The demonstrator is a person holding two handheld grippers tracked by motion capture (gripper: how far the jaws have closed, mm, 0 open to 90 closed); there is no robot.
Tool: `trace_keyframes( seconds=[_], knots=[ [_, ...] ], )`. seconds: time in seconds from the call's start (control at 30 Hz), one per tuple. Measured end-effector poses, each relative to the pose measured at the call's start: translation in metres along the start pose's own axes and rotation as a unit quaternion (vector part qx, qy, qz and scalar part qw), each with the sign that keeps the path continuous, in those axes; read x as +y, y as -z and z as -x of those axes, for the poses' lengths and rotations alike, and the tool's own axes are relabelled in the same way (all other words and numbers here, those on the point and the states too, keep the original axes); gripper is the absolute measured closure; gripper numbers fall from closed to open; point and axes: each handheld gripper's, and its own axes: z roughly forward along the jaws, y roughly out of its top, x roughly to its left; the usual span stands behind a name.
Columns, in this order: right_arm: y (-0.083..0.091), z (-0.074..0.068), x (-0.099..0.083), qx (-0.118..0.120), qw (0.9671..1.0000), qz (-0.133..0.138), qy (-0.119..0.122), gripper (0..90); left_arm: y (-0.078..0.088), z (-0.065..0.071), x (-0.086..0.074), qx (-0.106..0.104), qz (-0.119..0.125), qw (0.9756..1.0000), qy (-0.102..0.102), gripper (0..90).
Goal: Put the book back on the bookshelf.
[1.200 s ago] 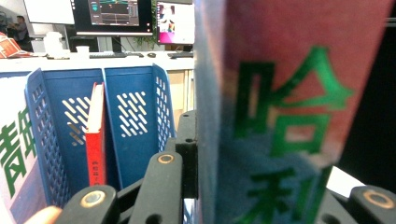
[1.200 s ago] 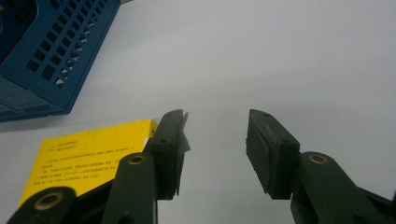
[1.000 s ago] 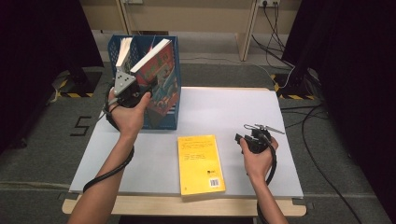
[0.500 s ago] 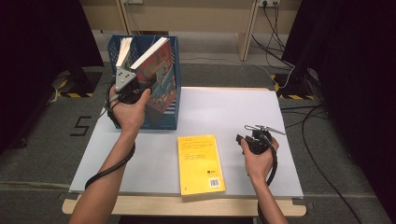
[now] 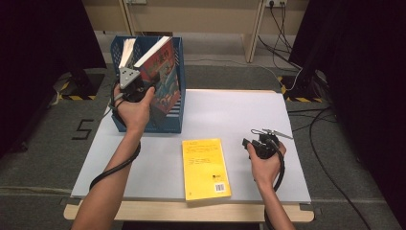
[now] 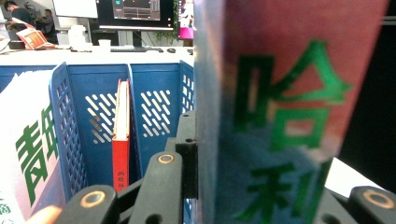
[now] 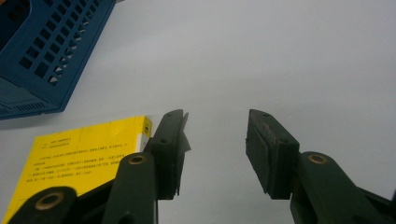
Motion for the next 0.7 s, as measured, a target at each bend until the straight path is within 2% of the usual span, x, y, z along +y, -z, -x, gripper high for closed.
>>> trace_keyframes(
  seconds=[0.03,0.5,0.53,0.6,0.67,0.7],
  knots=[
    [0.000,-0.001,0.000,0.001,1.0000,-0.003,-0.006,57.4,-0.001,0.000,0.000,0.001,0.000,1.0000,0.001,73.9],
    [0.000,0.000,0.000,0.001,1.0000,-0.001,-0.002,57.4,-0.017,-0.003,0.001,0.016,-0.005,0.9999,-0.001,73.9],
    [0.000,0.001,0.000,-0.001,1.0000,0.003,0.004,57.4,-0.018,-0.004,0.001,0.017,-0.005,0.9998,-0.001,73.9],
    [0.001,0.000,0.001,0.002,1.0000,0.002,-0.004,57.4,-0.020,-0.004,0.001,0.018,-0.006,0.9998,0.000,73.9],
    [0.001,0.001,0.002,0.000,1.0000,0.005,0.005,57.4,-0.022,-0.004,0.000,0.019,-0.007,0.9998,0.001,73.9],
    [0.001,0.000,0.002,0.003,1.0000,0.004,0.000,57.4,-0.023,-0.004,0.000,0.020,-0.008,0.9998,0.001,73.9]
  ],
)
